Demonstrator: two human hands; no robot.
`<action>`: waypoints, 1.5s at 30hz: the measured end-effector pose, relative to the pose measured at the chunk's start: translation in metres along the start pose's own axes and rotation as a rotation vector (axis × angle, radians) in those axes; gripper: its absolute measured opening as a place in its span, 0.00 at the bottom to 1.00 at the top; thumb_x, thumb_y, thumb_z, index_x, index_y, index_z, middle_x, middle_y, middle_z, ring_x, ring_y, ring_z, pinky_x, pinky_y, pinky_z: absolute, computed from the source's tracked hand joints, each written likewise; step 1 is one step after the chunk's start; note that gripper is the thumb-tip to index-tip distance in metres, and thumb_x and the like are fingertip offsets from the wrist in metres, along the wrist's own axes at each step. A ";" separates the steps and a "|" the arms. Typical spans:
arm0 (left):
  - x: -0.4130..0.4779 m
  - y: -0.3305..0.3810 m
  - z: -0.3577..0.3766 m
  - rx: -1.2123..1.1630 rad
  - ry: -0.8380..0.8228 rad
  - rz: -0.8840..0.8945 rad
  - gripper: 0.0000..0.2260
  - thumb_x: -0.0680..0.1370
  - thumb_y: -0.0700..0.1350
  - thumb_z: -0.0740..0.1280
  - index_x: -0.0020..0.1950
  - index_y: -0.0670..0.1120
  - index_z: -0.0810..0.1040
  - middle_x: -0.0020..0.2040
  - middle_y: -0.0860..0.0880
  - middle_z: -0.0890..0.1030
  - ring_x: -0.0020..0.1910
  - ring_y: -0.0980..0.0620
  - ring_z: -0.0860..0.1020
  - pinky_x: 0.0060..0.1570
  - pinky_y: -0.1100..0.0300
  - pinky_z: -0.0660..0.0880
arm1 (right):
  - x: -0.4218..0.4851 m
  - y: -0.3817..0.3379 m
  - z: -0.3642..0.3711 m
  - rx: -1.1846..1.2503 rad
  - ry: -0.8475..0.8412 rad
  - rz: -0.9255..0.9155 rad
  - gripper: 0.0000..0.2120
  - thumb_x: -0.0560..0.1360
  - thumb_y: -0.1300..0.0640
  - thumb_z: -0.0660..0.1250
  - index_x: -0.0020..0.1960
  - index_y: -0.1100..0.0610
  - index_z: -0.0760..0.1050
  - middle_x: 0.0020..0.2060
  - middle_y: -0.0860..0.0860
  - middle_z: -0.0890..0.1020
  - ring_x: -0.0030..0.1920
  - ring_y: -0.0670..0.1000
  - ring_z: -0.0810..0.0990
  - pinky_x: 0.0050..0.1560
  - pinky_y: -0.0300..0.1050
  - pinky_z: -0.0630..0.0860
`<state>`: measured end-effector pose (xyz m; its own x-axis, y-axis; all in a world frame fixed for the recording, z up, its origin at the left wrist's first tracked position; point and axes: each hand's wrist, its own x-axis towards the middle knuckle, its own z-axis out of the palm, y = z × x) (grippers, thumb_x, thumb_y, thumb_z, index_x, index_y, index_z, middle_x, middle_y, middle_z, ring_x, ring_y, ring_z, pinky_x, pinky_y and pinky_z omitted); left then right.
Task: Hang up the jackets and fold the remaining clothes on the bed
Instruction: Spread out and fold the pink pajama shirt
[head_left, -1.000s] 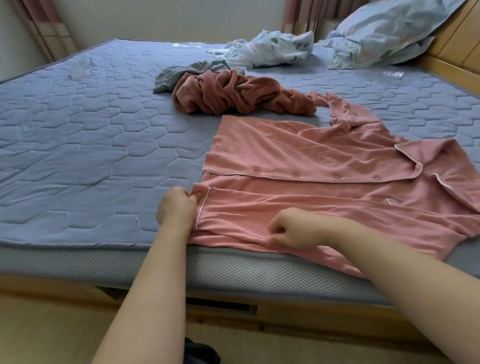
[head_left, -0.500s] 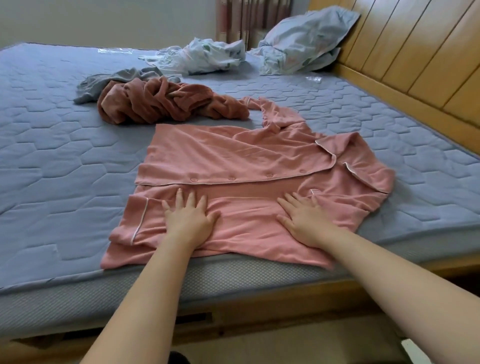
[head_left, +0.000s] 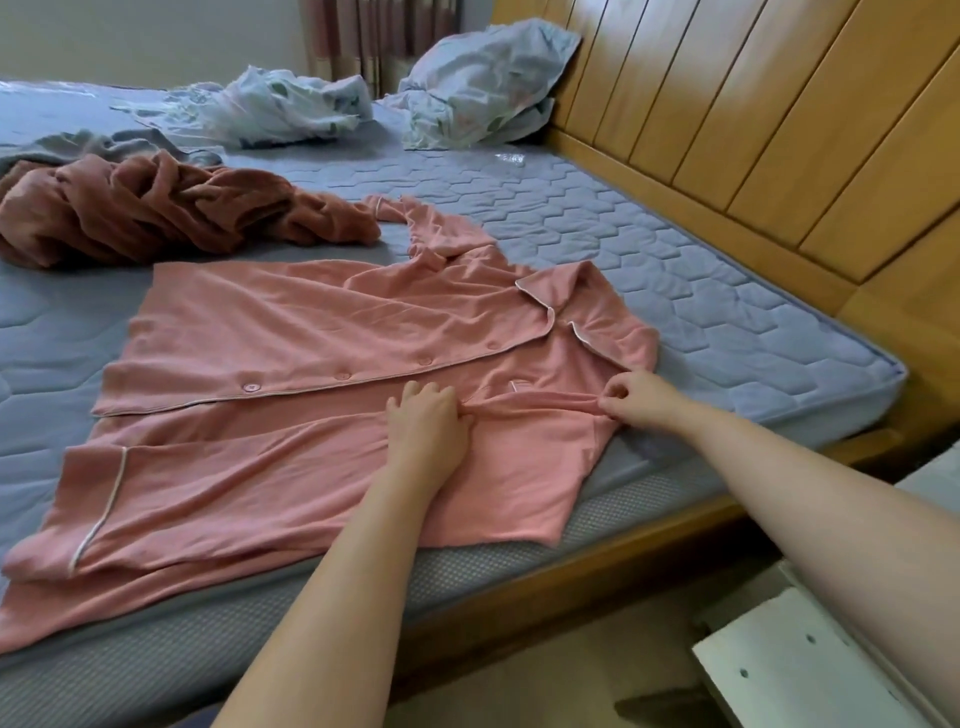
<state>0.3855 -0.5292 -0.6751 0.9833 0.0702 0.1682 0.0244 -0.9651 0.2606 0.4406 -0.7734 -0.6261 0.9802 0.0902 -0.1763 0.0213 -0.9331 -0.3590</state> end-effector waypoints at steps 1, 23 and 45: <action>0.005 0.001 0.000 -0.047 0.031 -0.017 0.11 0.77 0.51 0.64 0.53 0.45 0.77 0.57 0.46 0.78 0.61 0.43 0.69 0.57 0.51 0.66 | 0.000 0.002 -0.003 -0.022 -0.011 0.003 0.11 0.74 0.59 0.66 0.33 0.52 0.75 0.32 0.49 0.78 0.42 0.50 0.76 0.36 0.39 0.67; -0.019 -0.024 0.013 0.057 -0.283 0.122 0.27 0.81 0.63 0.45 0.78 0.57 0.48 0.79 0.54 0.46 0.78 0.51 0.44 0.73 0.43 0.40 | 0.003 0.024 0.028 -0.525 -0.169 0.055 0.29 0.82 0.44 0.44 0.78 0.56 0.45 0.78 0.51 0.48 0.77 0.52 0.47 0.73 0.62 0.44; 0.038 -0.059 -0.034 -0.101 0.201 0.205 0.17 0.71 0.43 0.58 0.52 0.44 0.83 0.55 0.42 0.81 0.56 0.38 0.77 0.55 0.49 0.76 | 0.039 -0.127 0.047 -0.409 0.260 -0.572 0.16 0.73 0.60 0.64 0.59 0.62 0.74 0.62 0.62 0.73 0.65 0.64 0.70 0.65 0.58 0.65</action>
<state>0.4152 -0.4607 -0.6514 0.9102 -0.0650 0.4090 -0.1987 -0.9350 0.2938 0.4671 -0.6355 -0.6303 0.8080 0.5623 0.1761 0.5634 -0.8248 0.0486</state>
